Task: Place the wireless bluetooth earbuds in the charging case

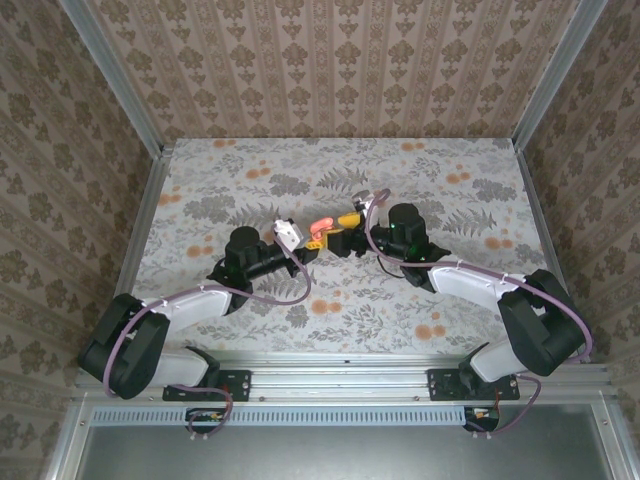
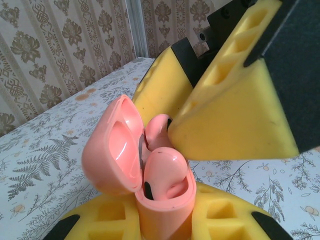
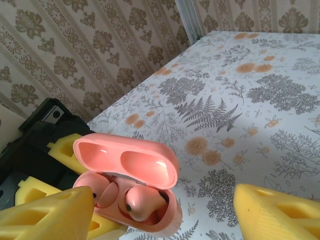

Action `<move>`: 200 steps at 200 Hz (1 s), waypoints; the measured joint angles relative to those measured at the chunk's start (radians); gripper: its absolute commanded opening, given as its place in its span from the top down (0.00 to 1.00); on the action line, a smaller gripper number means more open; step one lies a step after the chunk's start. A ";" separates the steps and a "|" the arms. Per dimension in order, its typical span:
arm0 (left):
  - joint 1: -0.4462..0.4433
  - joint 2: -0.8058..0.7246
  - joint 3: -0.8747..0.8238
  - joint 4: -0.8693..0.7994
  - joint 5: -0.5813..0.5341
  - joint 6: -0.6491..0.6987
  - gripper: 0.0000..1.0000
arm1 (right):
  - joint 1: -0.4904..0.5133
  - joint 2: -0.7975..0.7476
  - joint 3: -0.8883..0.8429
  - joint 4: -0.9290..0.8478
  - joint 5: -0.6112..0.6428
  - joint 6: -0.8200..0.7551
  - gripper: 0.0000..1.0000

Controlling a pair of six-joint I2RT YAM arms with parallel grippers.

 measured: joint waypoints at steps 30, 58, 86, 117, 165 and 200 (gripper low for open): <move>0.000 0.000 0.000 0.000 0.003 -0.003 0.86 | -0.006 -0.007 -0.015 0.011 0.000 -0.001 0.24; 0.000 0.000 0.000 0.000 0.010 -0.016 0.86 | -0.008 -0.009 -0.015 0.012 -0.008 -0.008 0.25; 0.000 0.000 0.000 0.000 0.018 -0.027 0.86 | -0.008 -0.025 -0.021 0.012 -0.022 -0.026 0.24; 0.000 0.000 0.000 0.000 0.029 -0.038 0.86 | -0.016 -0.113 -0.064 0.011 -0.031 -0.078 0.22; 0.000 -0.016 0.002 -0.018 0.066 -0.045 0.86 | -0.102 -0.284 -0.124 -0.029 -0.065 -0.195 0.15; 0.000 -0.031 0.009 -0.032 0.123 -0.045 0.86 | -0.170 -0.341 -0.122 -0.117 -0.124 -0.283 0.16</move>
